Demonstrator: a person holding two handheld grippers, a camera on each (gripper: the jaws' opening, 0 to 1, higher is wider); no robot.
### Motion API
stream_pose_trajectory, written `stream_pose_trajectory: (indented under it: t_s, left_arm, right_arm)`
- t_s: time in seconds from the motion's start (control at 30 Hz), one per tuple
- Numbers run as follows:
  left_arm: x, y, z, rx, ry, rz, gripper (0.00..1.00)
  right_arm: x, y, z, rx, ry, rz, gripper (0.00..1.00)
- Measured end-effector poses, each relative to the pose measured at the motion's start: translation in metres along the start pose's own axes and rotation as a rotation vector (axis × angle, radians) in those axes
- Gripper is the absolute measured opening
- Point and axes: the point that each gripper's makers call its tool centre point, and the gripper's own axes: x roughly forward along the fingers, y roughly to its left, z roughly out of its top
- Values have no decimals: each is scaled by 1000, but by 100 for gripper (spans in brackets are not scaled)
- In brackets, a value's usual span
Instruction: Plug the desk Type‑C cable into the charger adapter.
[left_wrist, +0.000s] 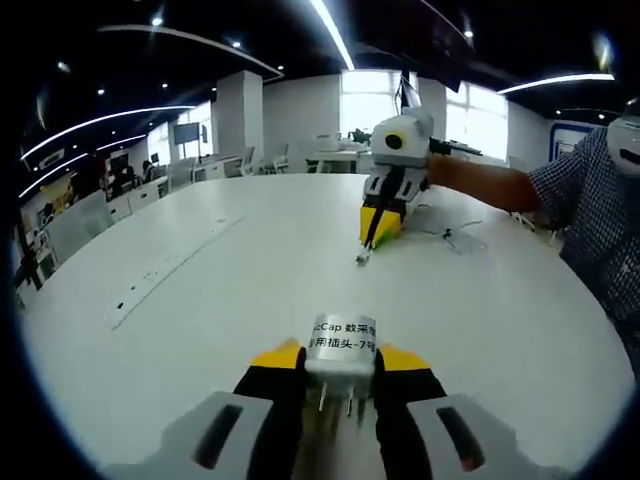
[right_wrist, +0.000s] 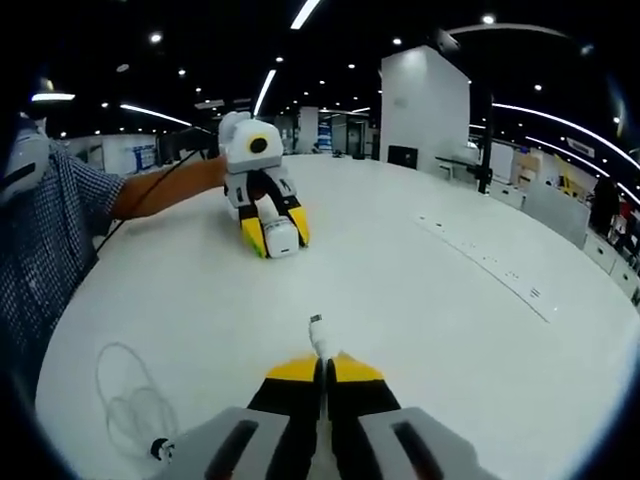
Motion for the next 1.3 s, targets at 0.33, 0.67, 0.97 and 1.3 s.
stream_pose_trajectory:
  t_s: [0.33, 0.67, 0.97, 1.3]
  left_arm:
    - [4, 0, 2, -23, -10, -25, 27]
    - [10, -8, 5, 2, -10, -74, 26]
    - [13, -11, 7, 20, -15, -98, 26]
    - [15, -12, 8, 21, 15, -97, 26]
  right_arm:
    - [0, 0, 0, 19, 3, 11, 5]
    - [1, -3, 1, 75, 54, 75, 5]
    - [1, 1, 5, 106, 58, 112, 4]
    - [10, 9, 7, 93, 95, 120, 4]
